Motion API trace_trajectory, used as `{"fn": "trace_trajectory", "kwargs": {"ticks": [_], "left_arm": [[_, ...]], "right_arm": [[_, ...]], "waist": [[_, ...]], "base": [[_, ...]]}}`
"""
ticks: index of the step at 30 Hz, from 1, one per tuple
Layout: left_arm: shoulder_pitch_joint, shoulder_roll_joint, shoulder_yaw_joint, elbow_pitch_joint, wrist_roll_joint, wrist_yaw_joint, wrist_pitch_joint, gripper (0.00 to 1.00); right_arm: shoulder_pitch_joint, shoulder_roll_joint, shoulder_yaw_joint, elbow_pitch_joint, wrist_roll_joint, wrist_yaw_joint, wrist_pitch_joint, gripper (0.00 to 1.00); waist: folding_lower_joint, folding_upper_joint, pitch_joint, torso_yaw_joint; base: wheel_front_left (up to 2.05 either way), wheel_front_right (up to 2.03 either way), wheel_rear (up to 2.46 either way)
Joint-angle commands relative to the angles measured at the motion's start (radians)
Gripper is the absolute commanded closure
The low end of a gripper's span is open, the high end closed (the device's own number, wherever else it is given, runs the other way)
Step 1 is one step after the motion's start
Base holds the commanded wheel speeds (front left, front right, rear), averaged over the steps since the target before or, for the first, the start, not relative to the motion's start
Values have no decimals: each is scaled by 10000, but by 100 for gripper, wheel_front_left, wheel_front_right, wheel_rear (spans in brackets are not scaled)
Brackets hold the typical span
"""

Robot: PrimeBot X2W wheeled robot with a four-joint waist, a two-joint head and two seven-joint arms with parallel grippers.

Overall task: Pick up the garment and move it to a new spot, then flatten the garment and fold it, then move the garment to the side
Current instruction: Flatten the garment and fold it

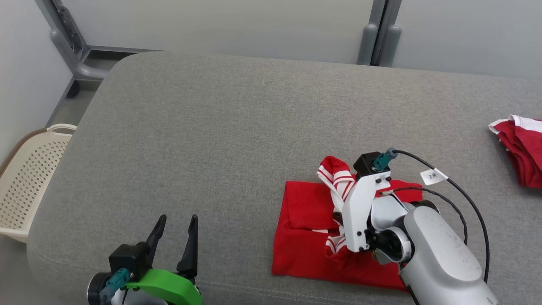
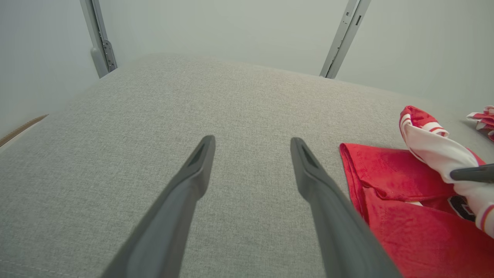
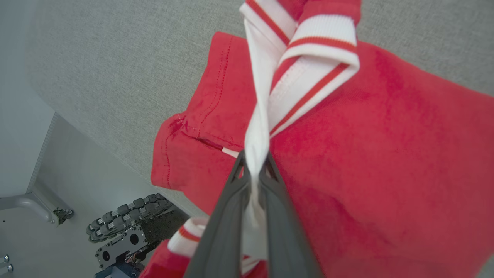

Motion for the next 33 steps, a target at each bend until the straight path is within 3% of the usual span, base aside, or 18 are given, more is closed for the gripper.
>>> {"fn": "trace_trajectory", "kwargs": {"ticks": [1,26,27,28,33], "left_arm": [[-121,-20,-14,27,17,-6,-35,0],[-311,-146,-155,324,18,-160,-112,0],[-296,-152,-162,337,20,-155,-115,0],[-277,-155,-167,346,19,-152,-115,0],[-145,-126,-185,384,-12,-159,-131,0]], "right_arm": [[-158,-25,107,127,113,-1,-148,100],[-1052,-21,1294,2116,1289,-1,-1365,100],[-1078,-17,1351,2131,1383,-1,-1430,55],[-1096,-16,1385,2158,1473,-1,-1512,0],[-1262,-22,1536,2274,1873,-1,-2044,0]], "waist": [[0,0,6,32],[0,0,6,447],[0,0,-10,455],[0,0,-26,461],[0,0,-145,451]], "base": [[0,0,0],[0,0,0],[0,0,0],[0,0,0],[0,0,0]]}}
